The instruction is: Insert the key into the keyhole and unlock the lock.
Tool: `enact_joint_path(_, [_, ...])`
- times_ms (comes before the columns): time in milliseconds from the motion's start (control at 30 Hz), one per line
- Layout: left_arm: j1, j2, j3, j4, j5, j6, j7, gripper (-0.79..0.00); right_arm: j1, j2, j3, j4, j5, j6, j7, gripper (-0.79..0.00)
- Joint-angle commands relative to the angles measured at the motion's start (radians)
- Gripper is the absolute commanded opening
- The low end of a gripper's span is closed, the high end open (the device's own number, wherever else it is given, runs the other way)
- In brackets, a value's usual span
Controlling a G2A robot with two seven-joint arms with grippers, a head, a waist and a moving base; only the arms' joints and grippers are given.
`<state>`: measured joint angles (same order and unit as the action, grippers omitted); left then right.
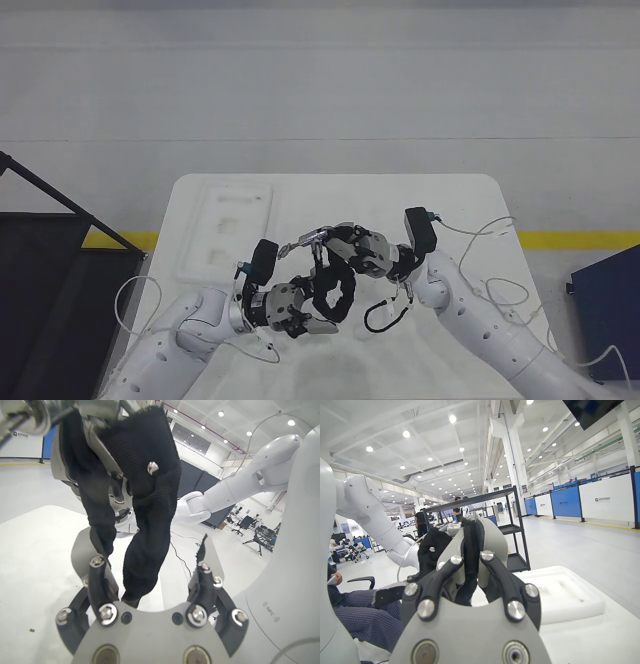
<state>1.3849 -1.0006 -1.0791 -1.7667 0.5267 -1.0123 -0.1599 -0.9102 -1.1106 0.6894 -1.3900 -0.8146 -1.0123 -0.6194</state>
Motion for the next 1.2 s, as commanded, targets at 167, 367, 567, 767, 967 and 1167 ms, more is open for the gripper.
enact_joint_path(167, [0.011,0.008,-0.001,-0.023,0.040,0.000,0.030,-0.785,-0.004,0.001,-0.002,0.007,-0.005,0.000,-0.010,-0.785])
enact_joint_path(367, [0.026,0.016,-0.018,-0.027,0.068,0.000,0.063,-0.785,-0.011,0.003,0.001,0.001,-0.006,0.000,-0.027,-0.785])
enact_joint_path(567, [0.043,0.021,-0.030,-0.020,0.085,0.000,0.092,-0.785,-0.012,0.005,0.001,0.004,-0.005,0.000,-0.030,-0.785])
enact_joint_path(767, [0.047,0.027,-0.043,-0.052,0.098,0.000,0.133,-0.785,-0.012,0.007,0.009,0.016,0.001,0.000,-0.021,-0.785])
enact_joint_path(967, [0.070,0.036,-0.076,-0.110,0.154,0.000,0.212,-0.785,-0.025,0.013,0.050,0.041,0.010,0.000,-0.027,-0.785])
enact_joint_path(1167, [0.117,0.053,-0.109,-0.163,0.219,0.000,0.272,-0.785,-0.054,0.029,0.125,0.050,0.010,0.000,-0.033,-0.785])
